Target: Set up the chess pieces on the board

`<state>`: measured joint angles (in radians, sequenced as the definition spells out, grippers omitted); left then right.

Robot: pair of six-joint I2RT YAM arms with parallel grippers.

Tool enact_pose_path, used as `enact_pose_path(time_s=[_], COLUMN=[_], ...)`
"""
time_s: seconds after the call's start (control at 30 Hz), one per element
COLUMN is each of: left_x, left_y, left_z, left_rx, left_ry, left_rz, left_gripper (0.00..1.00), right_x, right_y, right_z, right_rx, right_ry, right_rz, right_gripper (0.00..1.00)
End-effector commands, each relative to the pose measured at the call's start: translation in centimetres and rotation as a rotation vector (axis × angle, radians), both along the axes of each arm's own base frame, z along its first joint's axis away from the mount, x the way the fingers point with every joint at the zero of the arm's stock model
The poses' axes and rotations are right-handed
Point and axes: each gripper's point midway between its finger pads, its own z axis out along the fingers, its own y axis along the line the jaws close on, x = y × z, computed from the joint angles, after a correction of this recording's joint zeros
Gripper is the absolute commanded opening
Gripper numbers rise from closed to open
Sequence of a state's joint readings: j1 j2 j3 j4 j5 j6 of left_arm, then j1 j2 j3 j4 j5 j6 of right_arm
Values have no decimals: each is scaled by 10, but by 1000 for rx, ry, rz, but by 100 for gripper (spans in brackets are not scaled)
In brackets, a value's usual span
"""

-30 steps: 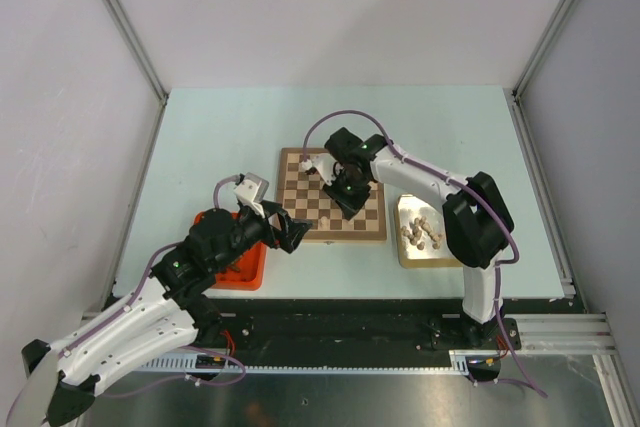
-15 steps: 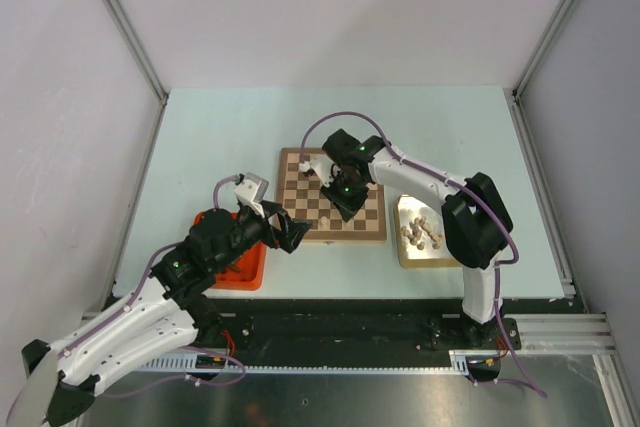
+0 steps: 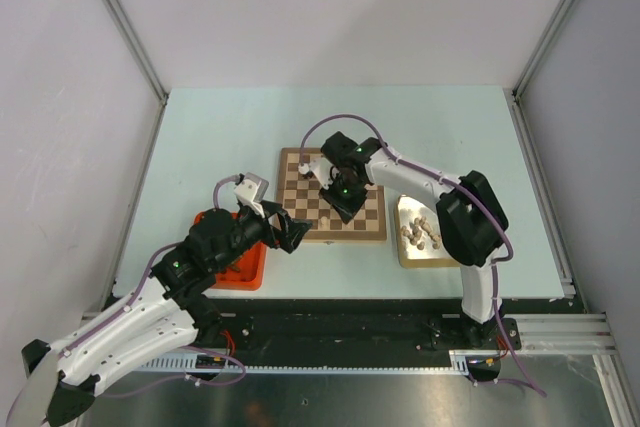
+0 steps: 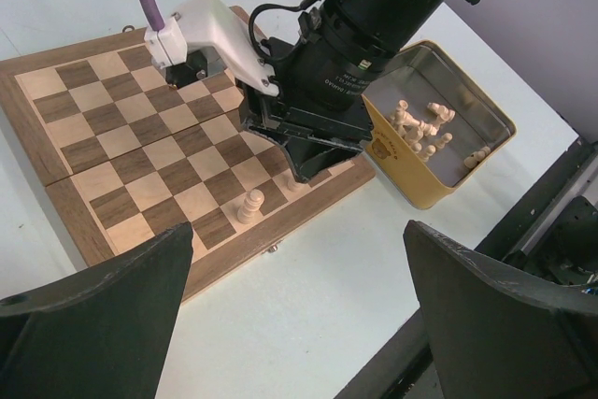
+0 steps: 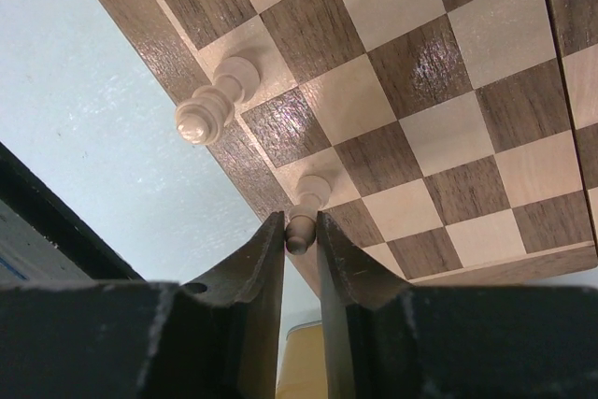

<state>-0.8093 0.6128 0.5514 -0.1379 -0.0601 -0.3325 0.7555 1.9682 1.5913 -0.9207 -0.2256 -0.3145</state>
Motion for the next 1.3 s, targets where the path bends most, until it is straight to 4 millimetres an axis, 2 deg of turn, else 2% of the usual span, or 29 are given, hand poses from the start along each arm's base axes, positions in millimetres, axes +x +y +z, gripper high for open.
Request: enact_pose_path(time_s=[0.0,0.23,0.4,0.57,0.67,0.7,0.87,0.9,0.93,1.0,1.03,1.1,1.13,1.27], left_x=[-1,-1,-2,-3,-3,-3,-5,-6,-6,-8,-8,-7,-12,-12], left_y=[-1,-1,-2,-5,-6,-6,-8,-8,-9,-10,-11,-12,-16,-25], left_z=[3,3,6,16,25,28,35,38,39,43,44,46,46,50], left_rx=[-21,-21,-25,-36,-52,-59,-88,-101,-106,-125,-130,-144,-149,-167], left_ry=[-1,-1,-3,-18,-28,-28,-19,-15,-12,-6,-1,13,23,62], left_rz=[0,-1,-7,-22,-28,-29,-31,-30,-34,-39,-41,-38,-69,-91], left_gripper=[100,100,100,100,100,100,100,100,100,100,100,100,100,100], right_x=[8,8,14,24,31,34,28,30,26,26,27,26,28,30], right_y=[8,10,12,3,-11,-17,-36,-48,-50,-62,-72,-85,-97,-129], right_z=[7,11,35,60,73,83,112,112,126,131,146,148,158,162], right_rx=[30,44,80,121,147,169,275,283,330,367,422,461,512,597], right_ry=[-20,-21,-63,-108,-128,-142,-160,-157,-179,-184,-202,-198,-209,-209], right_rz=[-8,-5,1,-2,-15,-29,-1,-23,-12,-24,-43,-63,-89,-168], right_gripper=[26,42,60,69,73,73,79,79,80,81,82,82,82,82])
